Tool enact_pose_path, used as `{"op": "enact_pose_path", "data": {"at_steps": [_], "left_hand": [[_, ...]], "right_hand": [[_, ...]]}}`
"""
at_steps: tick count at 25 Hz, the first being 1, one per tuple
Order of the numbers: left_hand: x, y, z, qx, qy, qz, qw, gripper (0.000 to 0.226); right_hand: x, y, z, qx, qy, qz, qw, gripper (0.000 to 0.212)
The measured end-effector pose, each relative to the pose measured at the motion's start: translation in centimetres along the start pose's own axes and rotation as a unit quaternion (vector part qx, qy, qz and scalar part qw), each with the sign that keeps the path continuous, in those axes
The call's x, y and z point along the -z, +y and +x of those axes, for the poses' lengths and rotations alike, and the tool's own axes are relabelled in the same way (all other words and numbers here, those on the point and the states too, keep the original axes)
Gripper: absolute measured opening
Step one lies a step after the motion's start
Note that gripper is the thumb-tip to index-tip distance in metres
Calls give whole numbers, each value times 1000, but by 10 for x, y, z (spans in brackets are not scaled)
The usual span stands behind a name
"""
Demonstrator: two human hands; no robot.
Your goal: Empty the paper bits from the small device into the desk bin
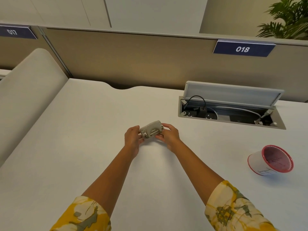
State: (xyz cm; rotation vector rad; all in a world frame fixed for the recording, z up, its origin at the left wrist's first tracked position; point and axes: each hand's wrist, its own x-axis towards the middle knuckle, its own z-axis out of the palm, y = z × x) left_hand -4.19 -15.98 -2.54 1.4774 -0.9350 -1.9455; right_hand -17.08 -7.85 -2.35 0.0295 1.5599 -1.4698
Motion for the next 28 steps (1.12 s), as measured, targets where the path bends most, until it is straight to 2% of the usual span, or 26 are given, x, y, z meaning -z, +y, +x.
{"op": "enact_pose_path", "data": {"at_steps": [3, 6, 9, 13, 18, 21, 24, 28], "left_hand": [[-4, -3, 5, -25, 28, 19, 999, 31], [-7, -7, 6, -37, 24, 73, 996, 41], [-10, -11, -3, -100, -24, 142, 985, 41], [-9, -13, -4, -139, -58, 190, 970, 49], [-1, -9, 8, -147, -74, 236, 958, 50], [0, -6, 16, -151, -67, 277, 946, 52], [2, 1, 21, -153, -69, 354, 920, 57], [8, -6, 18, -202, -56, 488, 847, 65]], "right_hand": [[-11, 8, 6, -5, 104, 26, 994, 36], [-19, 10, 11, 3, 152, 44, 987, 45], [-26, 11, 12, 11, 178, 38, 983, 45], [-26, 9, 14, 33, 182, 24, 982, 31], [-16, 15, 15, 121, 191, -170, 959, 27], [-16, 15, 10, 158, 166, -235, 944, 30], [-13, 14, 9, 175, 125, -257, 942, 30], [-2, 16, 6, 183, 123, -268, 938, 29]]}}
